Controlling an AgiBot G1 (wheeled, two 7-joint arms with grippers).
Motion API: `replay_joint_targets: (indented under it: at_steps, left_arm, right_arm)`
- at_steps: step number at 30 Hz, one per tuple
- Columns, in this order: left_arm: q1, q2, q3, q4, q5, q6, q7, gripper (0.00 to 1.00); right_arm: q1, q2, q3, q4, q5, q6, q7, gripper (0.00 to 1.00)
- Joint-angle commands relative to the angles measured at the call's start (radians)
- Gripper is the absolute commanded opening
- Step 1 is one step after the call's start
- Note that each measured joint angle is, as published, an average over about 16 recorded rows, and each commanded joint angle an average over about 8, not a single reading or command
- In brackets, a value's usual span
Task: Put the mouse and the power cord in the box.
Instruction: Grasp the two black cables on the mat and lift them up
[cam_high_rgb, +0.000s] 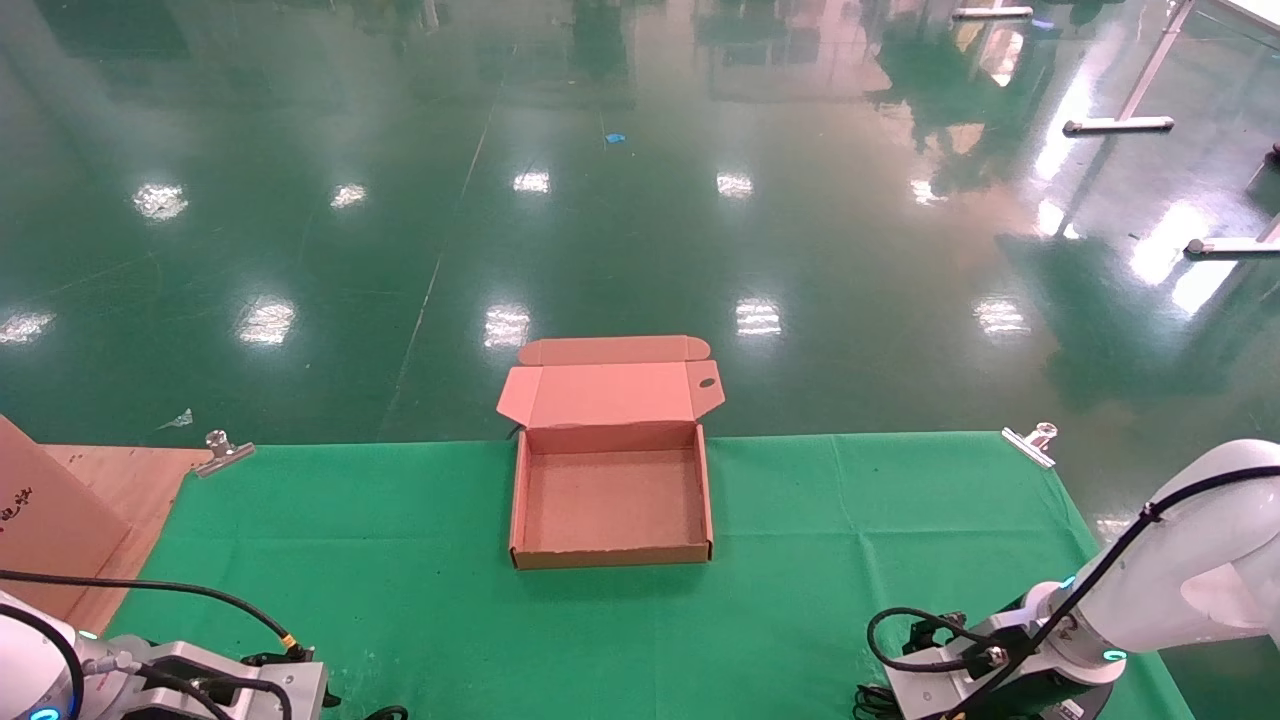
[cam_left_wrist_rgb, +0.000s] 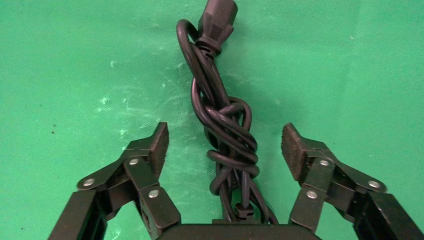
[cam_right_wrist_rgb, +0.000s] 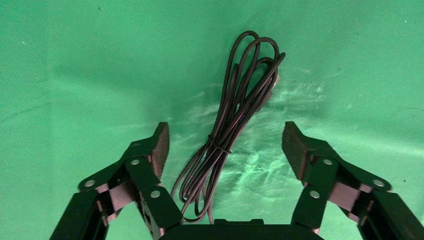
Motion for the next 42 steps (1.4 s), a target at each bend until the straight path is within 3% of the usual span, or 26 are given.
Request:
replay_joint_targets:
  at_steps: [1,19,29,34,42]
  left_arm:
    - [-0.002,0.000,0.000,0.001,0.000,0.001,0.001,0.00]
    - [0.013,0.005,0.000,0.010,0.000,0.014,0.002,0.00]
    - [-0.037,0.001,0.012,-0.001,0.017,0.062,0.003,0.00]
    - [-0.102,-0.002,0.026,-0.014,0.037,0.117,0.003,0.00]
    - [-0.280,0.021,0.046,-0.059,0.068,0.213,-0.014,0.00]
  right_arm:
    - [0.001,-0.002,0.000,-0.004,-0.001,0.001,-0.002,0.00]
    - [0.008,0.002,0.002,-0.020,0.003,-0.008,-0.017,0.00]
    - [0.030,0.011,0.008,-0.020,0.011,-0.030,-0.022,0.00]
    - [0.097,0.019,0.018,-0.010,0.025,-0.080,-0.022,0.00]
    - [0.284,0.022,0.037,0.021,0.052,-0.186,-0.008,0.00]
